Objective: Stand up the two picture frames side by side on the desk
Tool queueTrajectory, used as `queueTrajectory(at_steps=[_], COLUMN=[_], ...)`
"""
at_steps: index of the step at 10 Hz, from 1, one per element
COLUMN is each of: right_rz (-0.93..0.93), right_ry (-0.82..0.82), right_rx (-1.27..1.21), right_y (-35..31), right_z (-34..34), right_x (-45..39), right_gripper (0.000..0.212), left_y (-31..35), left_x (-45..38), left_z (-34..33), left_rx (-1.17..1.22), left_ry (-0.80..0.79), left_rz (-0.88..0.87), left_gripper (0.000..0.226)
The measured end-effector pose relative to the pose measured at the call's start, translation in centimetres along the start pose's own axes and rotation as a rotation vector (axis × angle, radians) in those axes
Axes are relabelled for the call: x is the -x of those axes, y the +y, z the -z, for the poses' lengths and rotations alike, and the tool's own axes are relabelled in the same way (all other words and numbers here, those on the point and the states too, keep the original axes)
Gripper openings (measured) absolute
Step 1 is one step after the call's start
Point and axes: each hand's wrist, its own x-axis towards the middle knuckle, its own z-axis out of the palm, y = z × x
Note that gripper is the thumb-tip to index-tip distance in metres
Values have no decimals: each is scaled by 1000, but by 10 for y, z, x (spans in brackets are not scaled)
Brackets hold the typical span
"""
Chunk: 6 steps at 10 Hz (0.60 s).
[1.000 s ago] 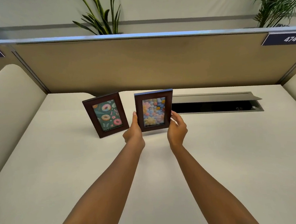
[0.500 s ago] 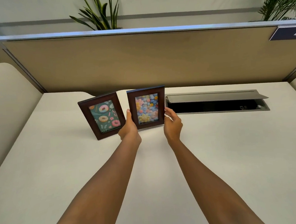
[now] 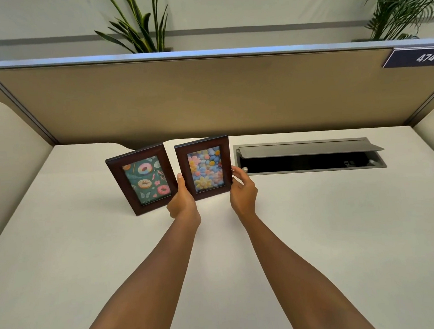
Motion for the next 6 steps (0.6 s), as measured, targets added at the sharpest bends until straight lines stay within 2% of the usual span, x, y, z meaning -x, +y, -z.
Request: queueTrajectory(at_steps=[3,4,6], right_rz=[1,2,-53], right_ry=[-16,-9,4], right_rx=[3,-19,58], right_y=[-1,-1,-1], right_z=[-6,-11,-17], right_x=[6,9,16], right_gripper=[40,45,55], left_y=[-8,-8,-19], left_x=[3,11,26], left_z=[-2,-5,4], left_rx=[-59,-91,-150], left_ry=[38,50,117], left_rz=[-66,-109,-165], left_gripper=[57,39,44])
